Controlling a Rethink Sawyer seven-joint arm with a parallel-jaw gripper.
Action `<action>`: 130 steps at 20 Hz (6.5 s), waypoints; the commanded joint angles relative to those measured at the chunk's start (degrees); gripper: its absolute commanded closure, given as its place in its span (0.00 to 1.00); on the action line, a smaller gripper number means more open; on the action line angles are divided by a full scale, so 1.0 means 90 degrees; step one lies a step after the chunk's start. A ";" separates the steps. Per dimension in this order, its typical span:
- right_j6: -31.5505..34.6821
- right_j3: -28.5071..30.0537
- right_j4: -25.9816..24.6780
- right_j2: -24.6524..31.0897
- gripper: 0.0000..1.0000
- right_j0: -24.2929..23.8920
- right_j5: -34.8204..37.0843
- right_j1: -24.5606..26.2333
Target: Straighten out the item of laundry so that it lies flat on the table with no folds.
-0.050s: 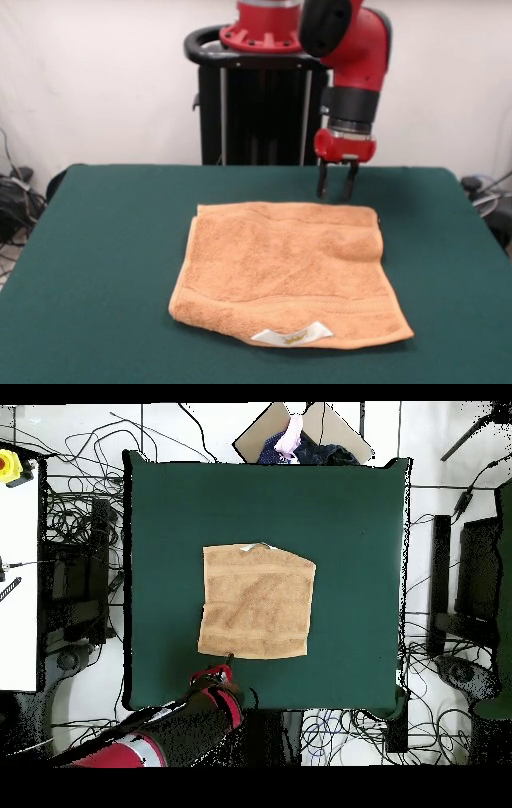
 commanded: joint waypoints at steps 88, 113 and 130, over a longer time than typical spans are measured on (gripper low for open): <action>0.0147 -0.1500 -0.1404 -0.0189 1.00 -0.0566 -0.0802 0.1568; 0.0421 -0.0140 -0.0808 -0.0860 1.00 -0.0221 -0.1688 0.1588; 0.1902 0.0676 0.1178 -0.0033 1.00 -0.1785 -0.3778 0.2105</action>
